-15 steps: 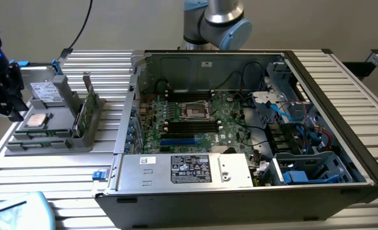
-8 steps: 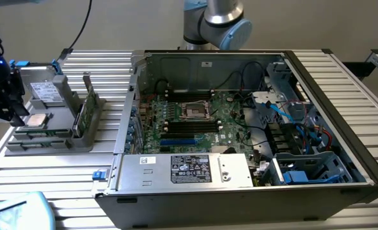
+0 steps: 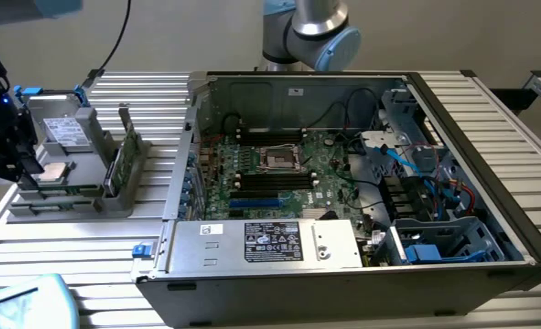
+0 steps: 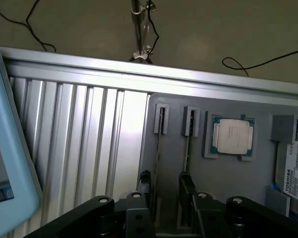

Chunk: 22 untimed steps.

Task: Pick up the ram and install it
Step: 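Pick up the ram and move it above insertion slot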

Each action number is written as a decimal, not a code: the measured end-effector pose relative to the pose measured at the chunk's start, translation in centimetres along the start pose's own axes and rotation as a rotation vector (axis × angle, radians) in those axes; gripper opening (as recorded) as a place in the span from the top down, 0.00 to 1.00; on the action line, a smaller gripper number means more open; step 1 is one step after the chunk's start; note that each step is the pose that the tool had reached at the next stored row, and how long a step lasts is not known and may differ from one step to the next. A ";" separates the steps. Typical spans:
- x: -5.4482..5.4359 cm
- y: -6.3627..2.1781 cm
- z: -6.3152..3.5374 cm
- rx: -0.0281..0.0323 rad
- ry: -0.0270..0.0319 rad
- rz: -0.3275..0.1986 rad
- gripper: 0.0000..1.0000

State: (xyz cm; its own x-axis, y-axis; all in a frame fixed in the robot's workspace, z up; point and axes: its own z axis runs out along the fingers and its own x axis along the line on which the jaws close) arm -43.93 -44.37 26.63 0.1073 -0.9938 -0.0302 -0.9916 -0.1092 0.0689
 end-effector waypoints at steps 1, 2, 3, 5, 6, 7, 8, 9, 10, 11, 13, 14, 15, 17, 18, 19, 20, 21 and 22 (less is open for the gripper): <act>0.0 0.01 0.17 -0.0002 0.0002 -0.002 0.63; 0.1 0.01 0.36 -0.0002 0.0003 -0.003 0.63; 0.1 0.01 0.53 -0.0003 0.0004 -0.005 0.63; 0.2 0.01 0.90 -0.0002 0.0005 -0.007 0.63; 0.2 0.01 1.08 -0.0003 0.0006 -0.009 0.63; 0.2 0.00 1.27 -0.0004 0.0007 -0.010 0.63; 0.2 0.00 1.43 -0.0004 0.0008 -0.011 0.63; 0.2 -0.01 1.63 -0.0004 0.0008 -0.012 0.63; 0.3 -0.01 1.81 -0.0005 0.0009 -0.013 0.63; 0.3 -0.02 1.99 -0.0006 0.0009 -0.014 0.63; 0.3 -0.03 2.35 -0.0006 0.0010 -0.016 0.63; 0.4 -0.04 2.53 -0.0005 0.0011 -0.017 0.63; 0.4 -0.05 2.70 -0.0006 0.0011 -0.018 0.63; 0.4 -0.06 3.07 -0.0007 0.0013 -0.020 0.63; 0.5 -0.07 3.24 -0.0008 0.0013 -0.021 0.63; 0.5 -0.08 3.43 -0.0008 0.0014 -0.022 0.63; 0.5 -0.09 3.61 -0.0008 0.0014 -0.023 0.63; 0.5 -0.10 3.80 -0.0006 0.0014 -0.023 0.63; 0.5 -0.11 3.97 -0.0007 0.0015 -0.024 0.63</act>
State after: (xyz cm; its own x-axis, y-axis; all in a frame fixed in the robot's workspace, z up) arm -44.05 -44.80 22.65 0.1311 -0.9909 -0.0304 -0.9887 -0.1330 0.0689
